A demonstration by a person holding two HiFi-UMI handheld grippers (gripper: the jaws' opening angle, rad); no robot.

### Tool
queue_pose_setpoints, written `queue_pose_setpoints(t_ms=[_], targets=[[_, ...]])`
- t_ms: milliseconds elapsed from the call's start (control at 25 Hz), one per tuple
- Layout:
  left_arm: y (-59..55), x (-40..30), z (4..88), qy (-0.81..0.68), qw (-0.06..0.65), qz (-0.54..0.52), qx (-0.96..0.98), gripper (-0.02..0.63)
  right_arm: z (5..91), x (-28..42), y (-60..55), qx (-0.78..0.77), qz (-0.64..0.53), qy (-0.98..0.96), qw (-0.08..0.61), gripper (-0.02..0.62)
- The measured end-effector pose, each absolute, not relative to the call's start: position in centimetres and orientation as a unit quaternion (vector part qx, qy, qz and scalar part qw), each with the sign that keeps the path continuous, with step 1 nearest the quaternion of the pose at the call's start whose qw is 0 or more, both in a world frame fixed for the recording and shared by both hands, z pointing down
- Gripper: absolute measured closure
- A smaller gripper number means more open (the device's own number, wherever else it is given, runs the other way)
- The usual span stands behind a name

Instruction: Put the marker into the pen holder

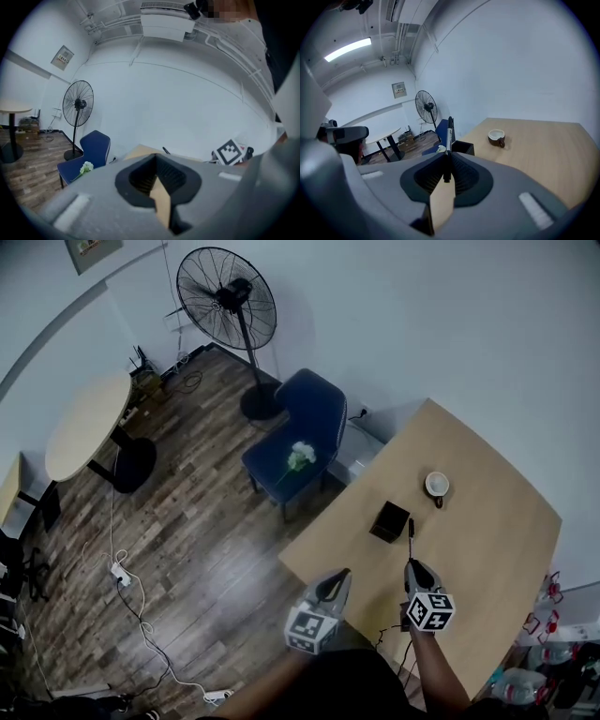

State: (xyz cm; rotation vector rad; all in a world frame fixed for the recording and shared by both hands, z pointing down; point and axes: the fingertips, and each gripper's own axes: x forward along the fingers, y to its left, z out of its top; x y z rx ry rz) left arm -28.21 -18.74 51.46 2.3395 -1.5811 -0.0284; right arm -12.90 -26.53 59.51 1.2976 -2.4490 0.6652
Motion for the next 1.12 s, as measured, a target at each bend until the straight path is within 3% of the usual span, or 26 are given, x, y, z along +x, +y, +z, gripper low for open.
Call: queue_pose_setpoints(t_ms=[560, 1120], targets=[[-27.5, -28.1, 55.3, -0.568, 0.169, 0.030, 0.805, 0.604, 68.4, -13.7, -33.9, 0.374, 0.272, -0.848, 0.260, 0.548], [-30.5, -27.7, 56.6, -0.528, 0.194, 0.025, 0.826, 0.604, 70.0, -14.7, -35.8, 0.363, 0.267, -0.830, 0.330, 0.546]])
